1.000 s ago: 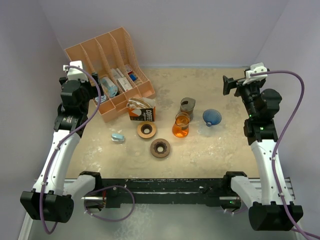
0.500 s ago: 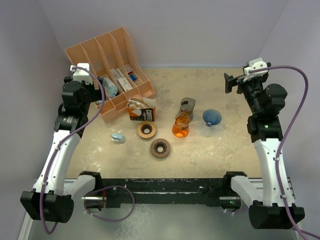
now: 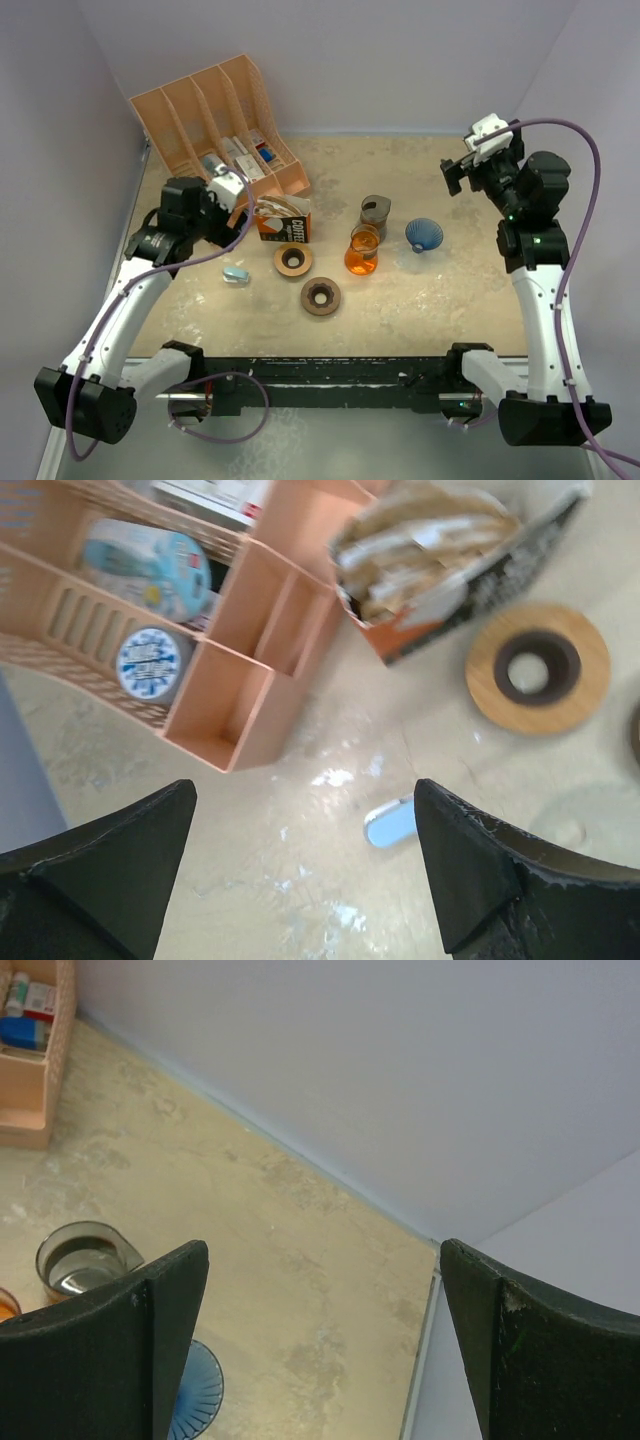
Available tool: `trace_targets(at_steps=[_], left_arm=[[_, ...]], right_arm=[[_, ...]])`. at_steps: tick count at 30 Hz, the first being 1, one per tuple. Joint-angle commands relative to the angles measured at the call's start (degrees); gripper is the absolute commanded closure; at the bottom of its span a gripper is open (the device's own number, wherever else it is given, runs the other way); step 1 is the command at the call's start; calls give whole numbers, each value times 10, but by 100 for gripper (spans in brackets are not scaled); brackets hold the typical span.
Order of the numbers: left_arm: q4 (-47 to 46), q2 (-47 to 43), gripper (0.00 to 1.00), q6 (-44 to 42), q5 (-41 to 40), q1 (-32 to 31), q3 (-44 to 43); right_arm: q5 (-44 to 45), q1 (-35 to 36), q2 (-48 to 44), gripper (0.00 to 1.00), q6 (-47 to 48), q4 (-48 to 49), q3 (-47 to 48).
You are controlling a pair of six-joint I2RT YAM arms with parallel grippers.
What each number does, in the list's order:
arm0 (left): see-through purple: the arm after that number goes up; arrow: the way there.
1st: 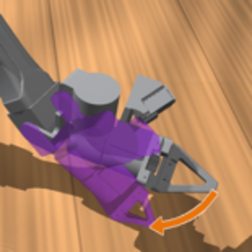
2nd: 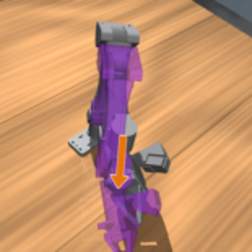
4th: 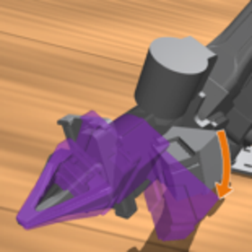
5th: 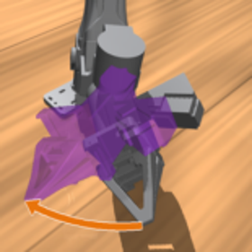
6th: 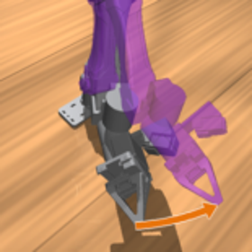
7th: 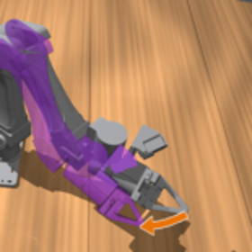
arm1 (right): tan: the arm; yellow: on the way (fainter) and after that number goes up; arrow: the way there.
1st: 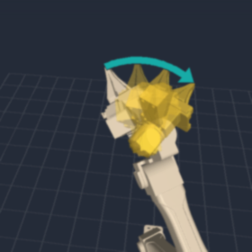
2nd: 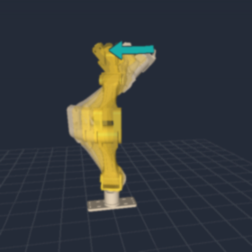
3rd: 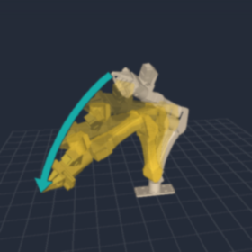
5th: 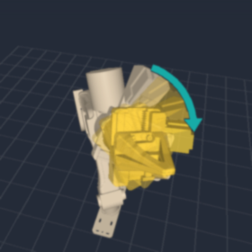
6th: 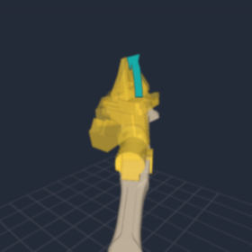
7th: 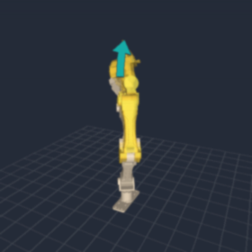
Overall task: Place the coffee filter in the dripper
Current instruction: Move the coffee server to the center of the board.
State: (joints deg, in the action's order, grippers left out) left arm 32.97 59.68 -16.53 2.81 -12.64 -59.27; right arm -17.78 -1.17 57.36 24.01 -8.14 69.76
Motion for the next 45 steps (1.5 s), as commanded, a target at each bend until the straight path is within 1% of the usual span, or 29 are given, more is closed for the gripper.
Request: trace_targets(at_steps=[1, 5, 10, 13, 18, 22, 29, 38, 40, 42, 45], left_arm=[[71, 5, 15, -89, 16, -44, 14], [104, 23, 21, -110, 61, -58, 11], [125, 45, 29, -132, 84, -87, 13], [114, 55, 34, -138, 92, -98, 10], [84, 65, 38, -143, 127, -102, 13], [67, 73, 41, -147, 139, -103, 17], [36, 54, 42, -138, 134, -103, 29], [11, 35, 42, -116, 105, -103, 44], [12, 31, 42, -116, 95, -103, 45], [14, 29, 42, -117, 88, -100, 45], [16, 29, 42, -116, 90, -94, 44]], right_arm=[[-61, 5, 3, 0, 39, -18, 21], [-97, 11, 10, 0, 52, -27, 3], [-117, 16, 7, 0, 53, -18, -38], [-132, 19, 8, 0, 51, -12, -58], [-166, 28, 13, 0, 51, 11, -91], [-172, 50, 31, 0, 41, 42, -106], [-170, 103, 81, 5, 30, 78, -113], [-148, 145, 89, 14, 38, 97, -142], [-139, 157, 94, 16, 42, 95, -144], [-129, 167, 99, 21, 43, 94, -146], [-119, 178, 110, 26, 40, 93, -148]])
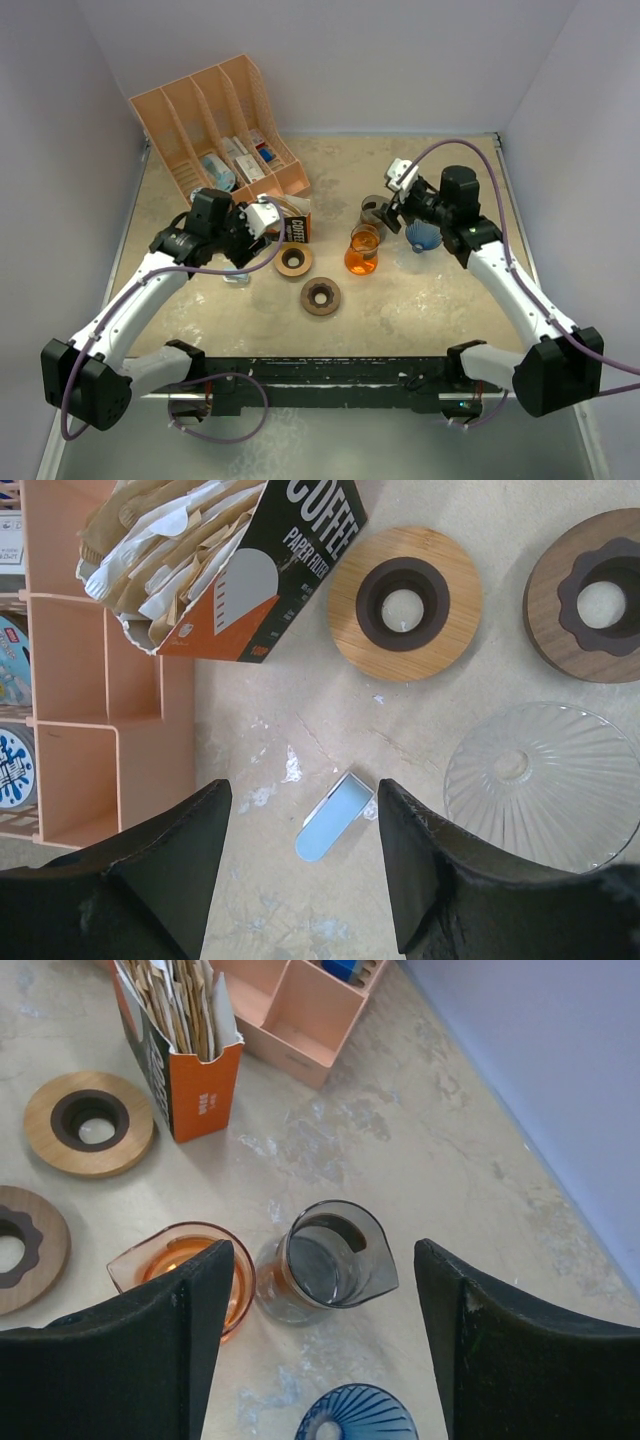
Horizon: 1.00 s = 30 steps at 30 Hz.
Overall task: Place the coffee filter in the dripper
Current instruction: Move the coffee server to the center of the board.
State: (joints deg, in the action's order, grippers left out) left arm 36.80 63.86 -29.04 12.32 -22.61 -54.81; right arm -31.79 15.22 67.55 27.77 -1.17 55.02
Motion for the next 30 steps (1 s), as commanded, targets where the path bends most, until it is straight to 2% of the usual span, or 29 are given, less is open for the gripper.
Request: trace_targets(at_steps=[1, 11, 30], left_arm=[[-22, -13, 42, 10, -3, 9, -1], [-28, -24, 41, 15, 6, 27, 2], [-35, -31, 40, 16, 9, 37, 11]], right_arm=[[26, 17, 13, 28, 2, 22, -1], [104, 57, 77, 46, 2, -21, 9], [132, 68, 94, 53, -23, -82, 16]])
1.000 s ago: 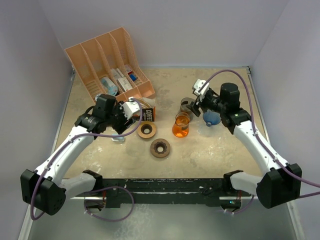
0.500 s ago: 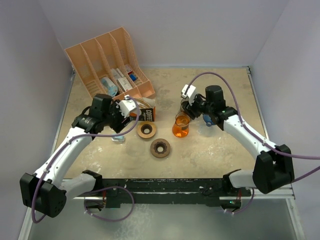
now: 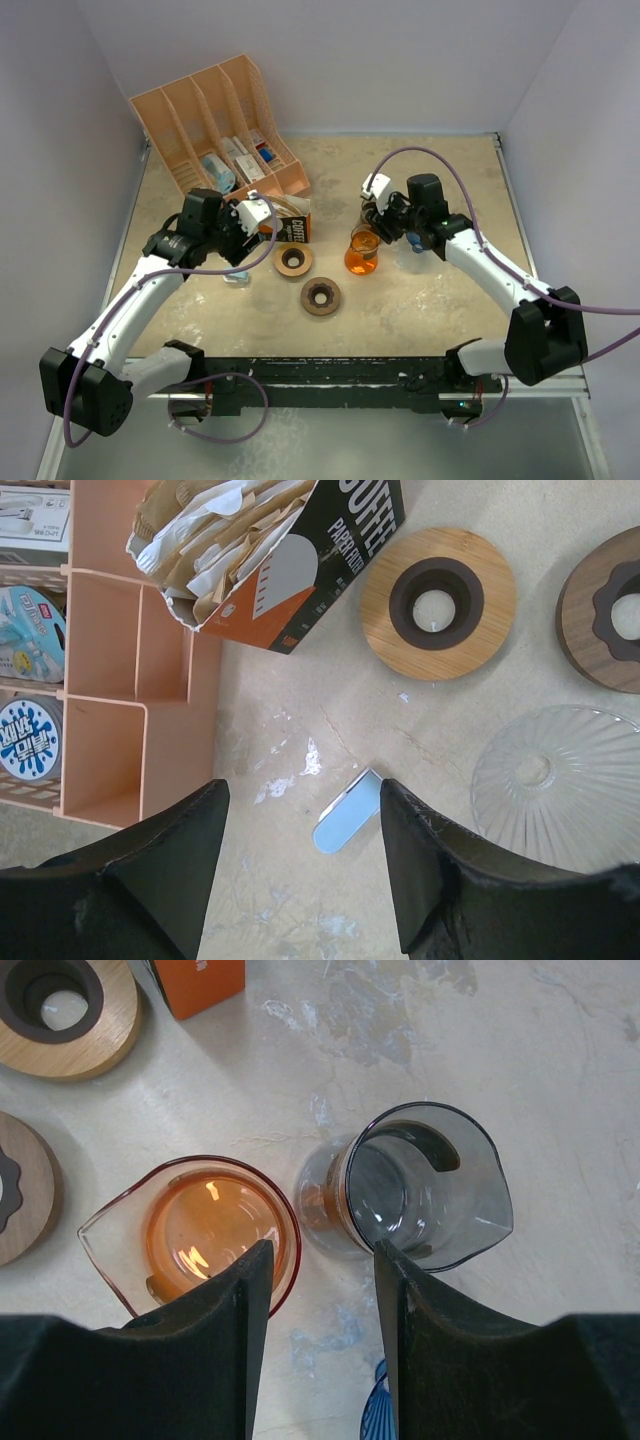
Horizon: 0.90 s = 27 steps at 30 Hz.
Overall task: Place the coffee filter in the dripper
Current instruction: Move the coffee server to the center of the board.
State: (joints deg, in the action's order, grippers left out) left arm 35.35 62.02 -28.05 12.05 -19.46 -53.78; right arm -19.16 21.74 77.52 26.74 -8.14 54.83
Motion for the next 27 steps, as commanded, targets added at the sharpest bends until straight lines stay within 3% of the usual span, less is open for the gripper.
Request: trace_targets(at_steps=[1, 18, 27], left_arm=[[-21, -11, 40, 6, 11, 5, 1], [-21, -6, 40, 7, 20, 10, -6], [-21, -5, 39, 1, 16, 11, -6]], right_arm=[[6, 3, -4, 53, -14, -13, 18], [-1, 3, 39, 69, -30, -5, 29], [-14, 3, 33, 91, -22, -18, 27]])
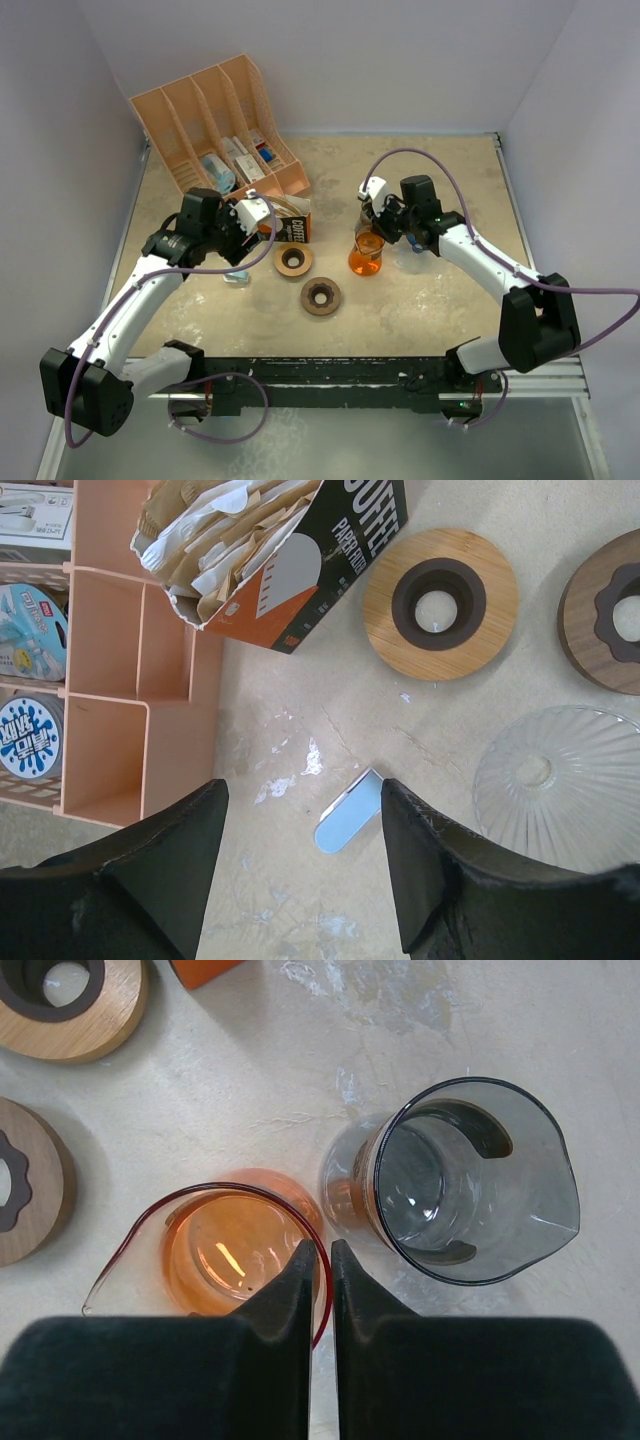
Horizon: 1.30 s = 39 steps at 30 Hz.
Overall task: Place the coffee filter in the dripper
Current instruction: Move the coffee server to the center of the board.
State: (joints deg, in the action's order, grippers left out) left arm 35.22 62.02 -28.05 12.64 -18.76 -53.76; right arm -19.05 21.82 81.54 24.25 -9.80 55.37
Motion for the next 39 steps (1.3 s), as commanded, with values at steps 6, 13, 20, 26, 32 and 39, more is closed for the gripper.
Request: trace_targets(at_steps=[6, 13, 20, 26, 32, 39], left_arm=[[-10, 0, 39, -17, 3, 3, -17], [15, 13, 38, -56, 4, 1, -44], [17, 25, 37, -60, 6, -3, -50], [-3, 25, 37, -37, 19, -5, -41], [-3, 30, 37, -36, 19, -5, -42], [-4, 35, 37, -39, 23, -6, -40]], right_arm=[[-43, 2, -25, 100, 25, -21, 15], [-73, 5, -47, 100, 60, -44, 15], [-110, 23, -35, 100, 97, -78, 25], [-120, 54, -30, 100, 95, -73, 21], [-101, 61, -22, 100, 125, -104, 32], [-82, 61, -14, 100, 175, -157, 44]])
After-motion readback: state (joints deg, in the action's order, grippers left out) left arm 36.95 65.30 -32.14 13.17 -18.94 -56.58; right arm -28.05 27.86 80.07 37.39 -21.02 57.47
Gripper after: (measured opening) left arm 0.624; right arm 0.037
